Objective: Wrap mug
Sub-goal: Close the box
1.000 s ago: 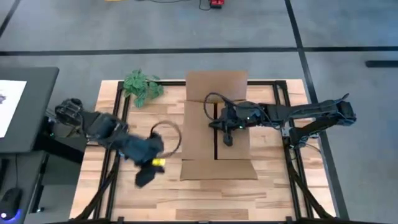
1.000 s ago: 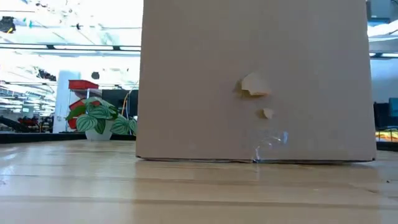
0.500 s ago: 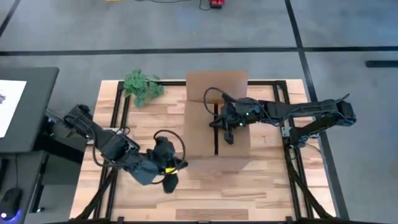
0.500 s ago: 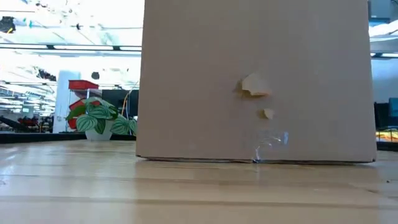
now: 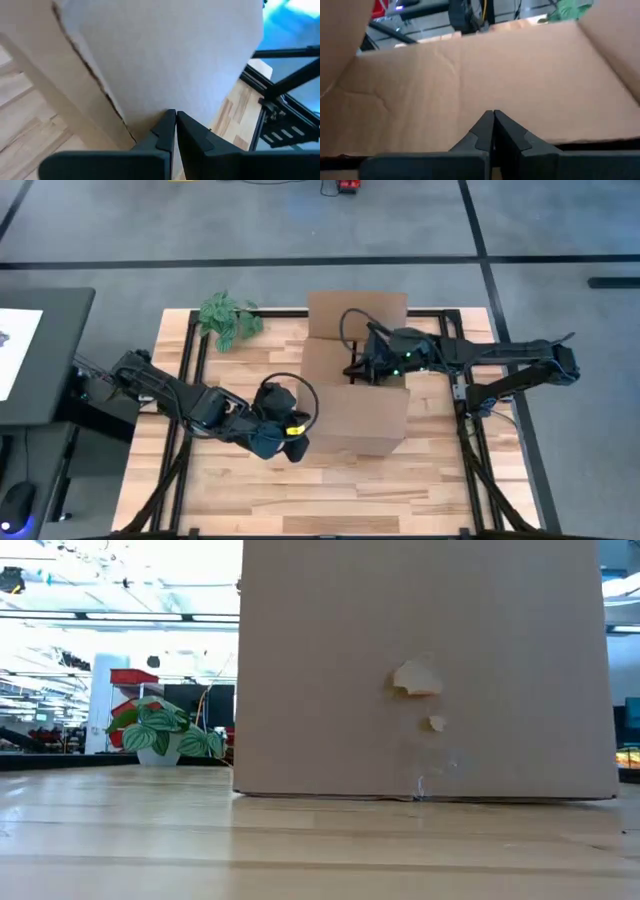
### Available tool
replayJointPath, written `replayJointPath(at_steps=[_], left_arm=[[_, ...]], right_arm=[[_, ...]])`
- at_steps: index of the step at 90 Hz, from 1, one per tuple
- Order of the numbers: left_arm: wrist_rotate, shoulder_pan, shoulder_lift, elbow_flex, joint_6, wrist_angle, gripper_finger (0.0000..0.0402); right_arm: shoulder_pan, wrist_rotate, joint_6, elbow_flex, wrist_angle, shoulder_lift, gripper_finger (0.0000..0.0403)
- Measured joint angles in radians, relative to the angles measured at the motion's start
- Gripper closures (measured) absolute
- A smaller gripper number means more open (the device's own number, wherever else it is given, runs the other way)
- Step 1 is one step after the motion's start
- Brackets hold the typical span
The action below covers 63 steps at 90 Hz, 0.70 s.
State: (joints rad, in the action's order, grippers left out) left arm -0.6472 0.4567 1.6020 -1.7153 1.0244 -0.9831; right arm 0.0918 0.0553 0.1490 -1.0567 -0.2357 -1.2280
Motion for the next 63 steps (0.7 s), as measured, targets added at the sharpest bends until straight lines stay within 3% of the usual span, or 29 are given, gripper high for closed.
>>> replayJointPath(at_steps=[40,63], left_arm=[[0.010,-0.026,0.003,0.005,0.042,-0.127,0.0402],[0.008,-0.036,0.003,0.004,0.026,-0.128,0.0402]], right_arm=[[0.043,0.000,0.028,-0.005,0.008,0.168,0.0403],[0.120,-0.133,0.029,-0.085,-0.030,0.313,0.0403]])
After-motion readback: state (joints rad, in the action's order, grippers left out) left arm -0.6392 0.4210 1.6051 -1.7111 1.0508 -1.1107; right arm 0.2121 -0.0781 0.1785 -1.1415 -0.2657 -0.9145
